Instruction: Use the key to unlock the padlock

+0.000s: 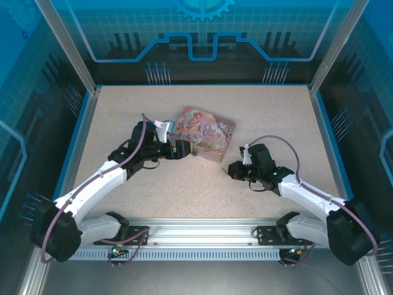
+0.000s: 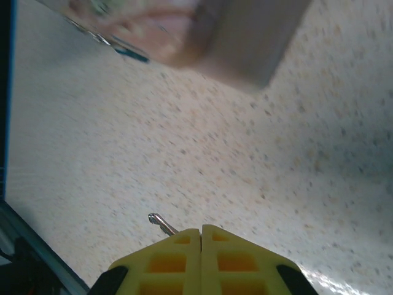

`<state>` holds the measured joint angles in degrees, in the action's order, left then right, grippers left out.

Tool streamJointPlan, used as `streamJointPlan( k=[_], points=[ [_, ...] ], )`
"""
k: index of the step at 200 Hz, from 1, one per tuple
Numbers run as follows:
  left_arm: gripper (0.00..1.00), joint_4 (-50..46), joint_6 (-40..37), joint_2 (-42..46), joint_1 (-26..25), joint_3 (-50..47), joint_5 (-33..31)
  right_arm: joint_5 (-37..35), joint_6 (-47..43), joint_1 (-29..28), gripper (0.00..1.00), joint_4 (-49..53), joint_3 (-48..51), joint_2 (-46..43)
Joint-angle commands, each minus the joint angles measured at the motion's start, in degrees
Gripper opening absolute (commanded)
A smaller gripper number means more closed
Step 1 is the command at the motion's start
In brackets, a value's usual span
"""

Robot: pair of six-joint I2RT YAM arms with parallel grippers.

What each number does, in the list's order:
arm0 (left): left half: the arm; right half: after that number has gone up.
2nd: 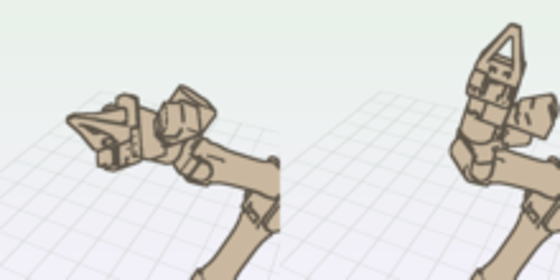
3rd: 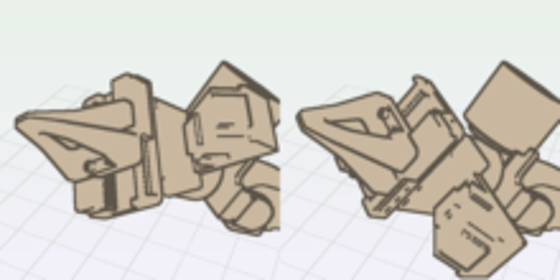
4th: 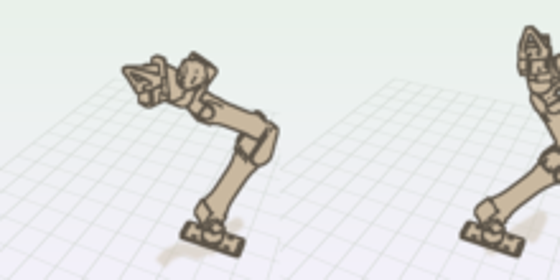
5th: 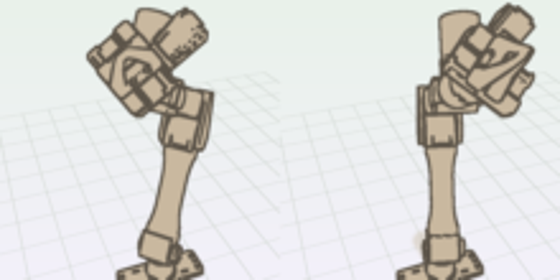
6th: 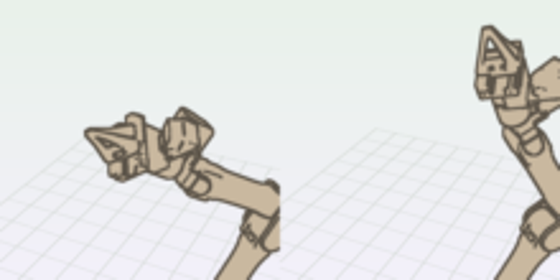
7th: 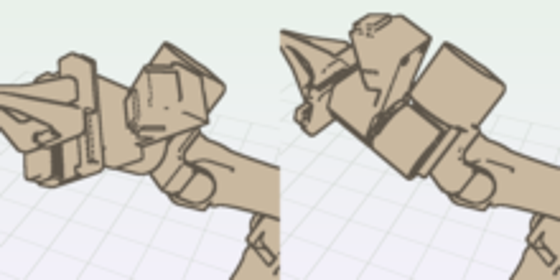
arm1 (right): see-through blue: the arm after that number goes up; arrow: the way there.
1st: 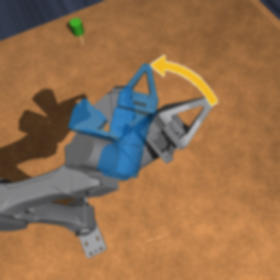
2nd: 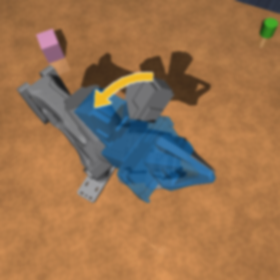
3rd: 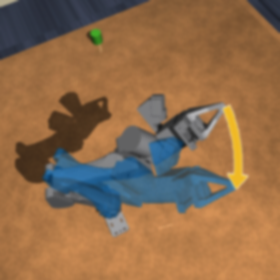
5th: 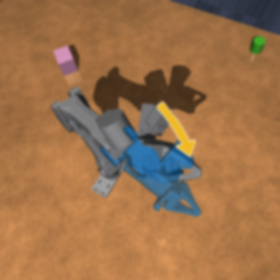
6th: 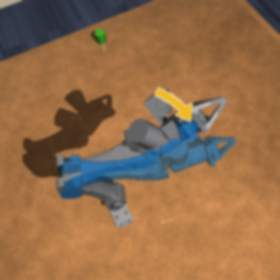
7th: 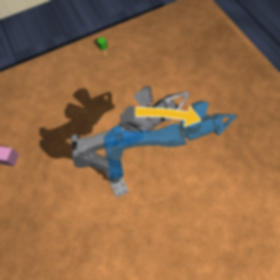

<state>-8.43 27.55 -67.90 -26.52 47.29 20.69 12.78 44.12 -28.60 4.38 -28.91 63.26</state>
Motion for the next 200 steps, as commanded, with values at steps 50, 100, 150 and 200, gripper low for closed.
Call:
streamJointPlan(
  k=[50, 100, 150, 200],
  points=[
    [0.58, 6.82, 5.57, -11.87, -8.83, 6.45, 3.68, -9.65, -3.31, -4.74, 0.00, -1.36, -1.44, -5.77],
    [0.43, 7.12, 5.23, -17.69, -12.04, 10.00, 4.17, -10.57, -4.82, -6.80, 0.00, -1.31, -2.34, -6.08],
    [0.40, 7.67, 5.84, -21.04, -13.53, 11.38, 5.56, -10.92, -5.27, -7.50, 0.00, -1.82, -2.90, -5.79],
    [0.40, 7.58, 6.02, -23.24, -14.59, 11.95, 5.87, -10.84, -5.18, -7.83, 0.00, -2.53, -3.23, -5.45]
  ],
)
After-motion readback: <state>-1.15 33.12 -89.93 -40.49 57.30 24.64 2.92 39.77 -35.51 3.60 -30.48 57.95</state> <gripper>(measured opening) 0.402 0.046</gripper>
